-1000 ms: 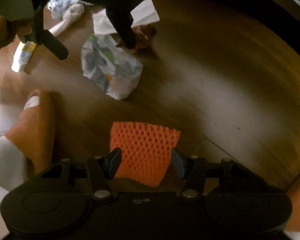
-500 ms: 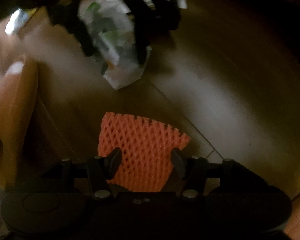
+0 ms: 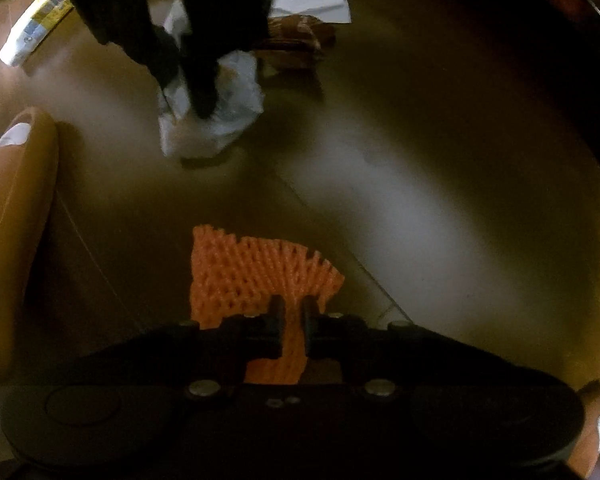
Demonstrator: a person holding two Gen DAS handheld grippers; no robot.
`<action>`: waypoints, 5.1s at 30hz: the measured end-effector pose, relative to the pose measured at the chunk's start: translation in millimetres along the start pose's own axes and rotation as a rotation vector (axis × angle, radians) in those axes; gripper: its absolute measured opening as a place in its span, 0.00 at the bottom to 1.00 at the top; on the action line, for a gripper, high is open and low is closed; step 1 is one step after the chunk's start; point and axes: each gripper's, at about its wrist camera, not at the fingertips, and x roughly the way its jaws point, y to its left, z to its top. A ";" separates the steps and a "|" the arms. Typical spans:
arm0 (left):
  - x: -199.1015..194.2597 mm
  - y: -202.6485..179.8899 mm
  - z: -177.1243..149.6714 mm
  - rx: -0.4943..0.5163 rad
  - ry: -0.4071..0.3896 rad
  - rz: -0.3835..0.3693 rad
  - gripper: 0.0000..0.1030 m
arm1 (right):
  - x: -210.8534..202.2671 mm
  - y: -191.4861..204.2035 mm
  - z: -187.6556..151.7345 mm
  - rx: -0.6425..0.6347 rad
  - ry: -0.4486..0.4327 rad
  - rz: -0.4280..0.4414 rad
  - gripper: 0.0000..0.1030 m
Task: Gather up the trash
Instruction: 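Close the left tool on the clear wrapper while the right tool closes on the orange mesh net, then carry the clear wrapper and orange mesh net with both tools to the teal bin, then open both tools to drop the wrapper and net into the teal bin, then move both tools back down toward the trash on the floor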
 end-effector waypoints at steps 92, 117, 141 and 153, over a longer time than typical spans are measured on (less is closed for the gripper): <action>-518.9 -443.0 -610.5 1.424 -0.700 -0.418 0.10 | -669.2 -213.2 -437.4 1.069 -0.728 -0.677 0.20; -563.4 -373.8 -608.5 1.404 -0.847 -0.476 0.56 | -705.2 -161.9 -433.5 0.980 -0.829 -0.640 0.41; -604.7 -139.0 -474.3 1.095 -1.018 -0.471 0.79 | -688.9 -61.8 -270.9 0.656 -0.955 -0.339 0.50; -560.1 -46.8 -356.0 0.869 -1.014 -0.439 0.97 | -599.8 -23.2 -149.5 0.422 -0.849 -0.168 0.51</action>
